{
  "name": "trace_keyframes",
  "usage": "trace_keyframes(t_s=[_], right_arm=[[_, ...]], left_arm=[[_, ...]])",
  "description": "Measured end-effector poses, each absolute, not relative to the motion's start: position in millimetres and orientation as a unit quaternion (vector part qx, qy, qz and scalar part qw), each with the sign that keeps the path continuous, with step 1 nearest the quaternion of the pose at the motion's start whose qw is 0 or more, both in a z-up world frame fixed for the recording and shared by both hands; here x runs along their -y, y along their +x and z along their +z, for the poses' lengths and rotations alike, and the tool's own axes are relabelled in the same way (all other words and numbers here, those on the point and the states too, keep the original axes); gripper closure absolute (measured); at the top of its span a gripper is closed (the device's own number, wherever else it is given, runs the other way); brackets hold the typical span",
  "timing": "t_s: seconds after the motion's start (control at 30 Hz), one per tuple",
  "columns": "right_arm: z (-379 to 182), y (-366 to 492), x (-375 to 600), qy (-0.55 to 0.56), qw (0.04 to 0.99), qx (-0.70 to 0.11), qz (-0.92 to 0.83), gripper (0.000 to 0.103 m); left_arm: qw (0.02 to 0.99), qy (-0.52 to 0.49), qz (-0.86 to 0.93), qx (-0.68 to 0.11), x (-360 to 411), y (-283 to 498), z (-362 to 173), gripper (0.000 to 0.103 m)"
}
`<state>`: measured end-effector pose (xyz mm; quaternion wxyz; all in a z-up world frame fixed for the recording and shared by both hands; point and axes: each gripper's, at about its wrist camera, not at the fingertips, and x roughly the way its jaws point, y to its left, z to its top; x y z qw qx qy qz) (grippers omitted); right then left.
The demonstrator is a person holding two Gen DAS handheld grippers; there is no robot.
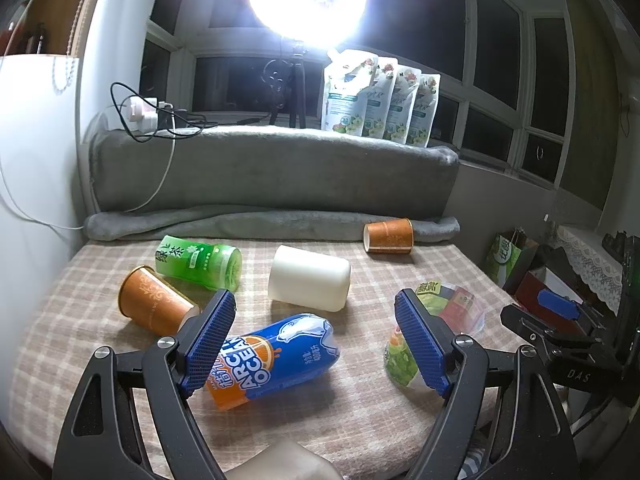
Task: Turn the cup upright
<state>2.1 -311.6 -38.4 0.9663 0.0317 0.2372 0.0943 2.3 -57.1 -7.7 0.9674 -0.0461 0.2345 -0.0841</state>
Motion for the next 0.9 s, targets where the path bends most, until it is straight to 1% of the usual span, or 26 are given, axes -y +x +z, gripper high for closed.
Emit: trace_keyframes(t_s=[0.9], right_arm=[[-42.8, 2.0, 313.2, 0.032, 0.965, -0.243, 0.097, 0.0]], left_arm=[[0.968, -0.045, -0.081, -0.231, 53.8, 4.3, -4.2, 0.021]])
